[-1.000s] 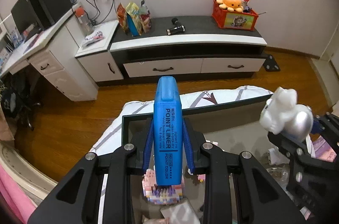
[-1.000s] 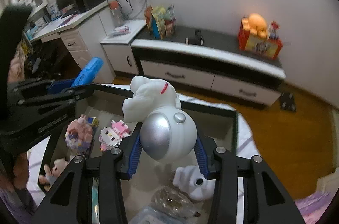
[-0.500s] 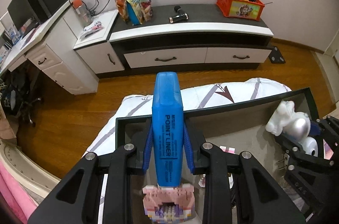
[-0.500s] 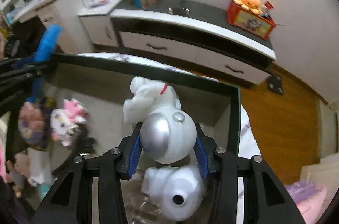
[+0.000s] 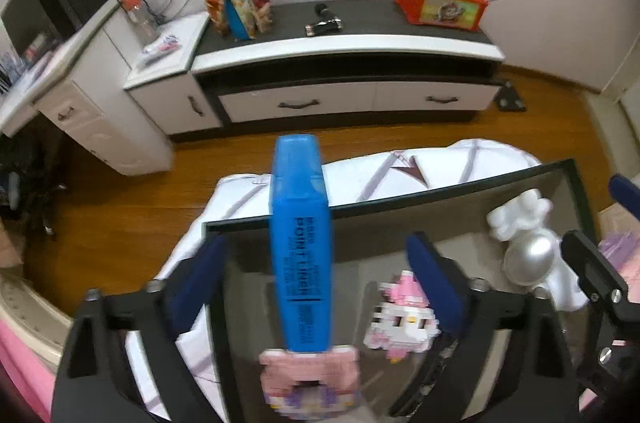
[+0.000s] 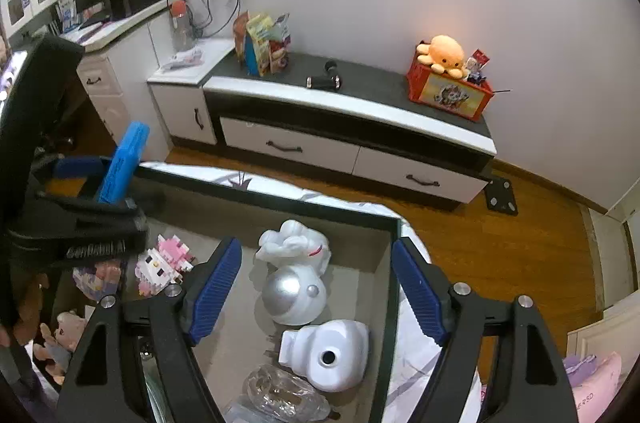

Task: Organize rigid objects
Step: 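Carry the highlighter and astronaut figure into the pink tray and release both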

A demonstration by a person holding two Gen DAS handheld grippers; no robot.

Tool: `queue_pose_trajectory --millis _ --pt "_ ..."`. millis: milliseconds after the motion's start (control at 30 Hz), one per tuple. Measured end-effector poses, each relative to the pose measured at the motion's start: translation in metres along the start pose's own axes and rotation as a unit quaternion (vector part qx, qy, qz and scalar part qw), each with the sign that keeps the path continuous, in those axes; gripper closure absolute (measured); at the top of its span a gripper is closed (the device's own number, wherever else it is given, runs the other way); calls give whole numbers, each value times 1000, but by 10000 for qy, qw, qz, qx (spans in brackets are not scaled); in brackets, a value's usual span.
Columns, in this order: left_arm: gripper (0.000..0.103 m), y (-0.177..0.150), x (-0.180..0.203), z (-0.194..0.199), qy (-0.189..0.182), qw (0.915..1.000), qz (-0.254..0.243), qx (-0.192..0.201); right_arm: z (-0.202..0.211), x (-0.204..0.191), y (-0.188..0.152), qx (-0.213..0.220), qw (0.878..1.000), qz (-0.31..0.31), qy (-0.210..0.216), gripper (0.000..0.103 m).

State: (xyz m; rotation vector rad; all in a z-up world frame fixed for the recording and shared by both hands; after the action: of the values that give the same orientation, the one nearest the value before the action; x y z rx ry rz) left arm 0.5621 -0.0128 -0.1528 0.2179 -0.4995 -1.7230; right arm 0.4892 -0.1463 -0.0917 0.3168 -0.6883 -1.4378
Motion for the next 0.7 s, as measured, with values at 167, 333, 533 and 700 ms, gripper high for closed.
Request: queue_pose_trajectory --millis 167,333,533,700 --pt "8 2 -1 8 483 9986 -178 123 -2 -1 4 7 10000 -33 -26 24" --pt "8 3 -13 9 400 9991 45 117 -5 -2 4 -12 10000 -40 -39 24" --pt "15 8 -30 34 275 9987 183 381 -3 -1 7 51 10000 -35 -45 24" --pt "15 8 -60 43 530 9962 492 479 -4 -2 6 16 10000 -31 -68 24"
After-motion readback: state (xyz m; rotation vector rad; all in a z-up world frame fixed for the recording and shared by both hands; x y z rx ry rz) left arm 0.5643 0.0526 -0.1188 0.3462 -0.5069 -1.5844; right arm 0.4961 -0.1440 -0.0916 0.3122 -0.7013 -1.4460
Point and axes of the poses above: each gripper's, at about its wrist camera, not at the fingertips, and z roughly against the way its jaws point, x to its right, y to its top, the point moved 10 cm from there along -z, roughly the way its jaws point, and after that the axes turned 12 degrees about -y, right-handed, at the moved point
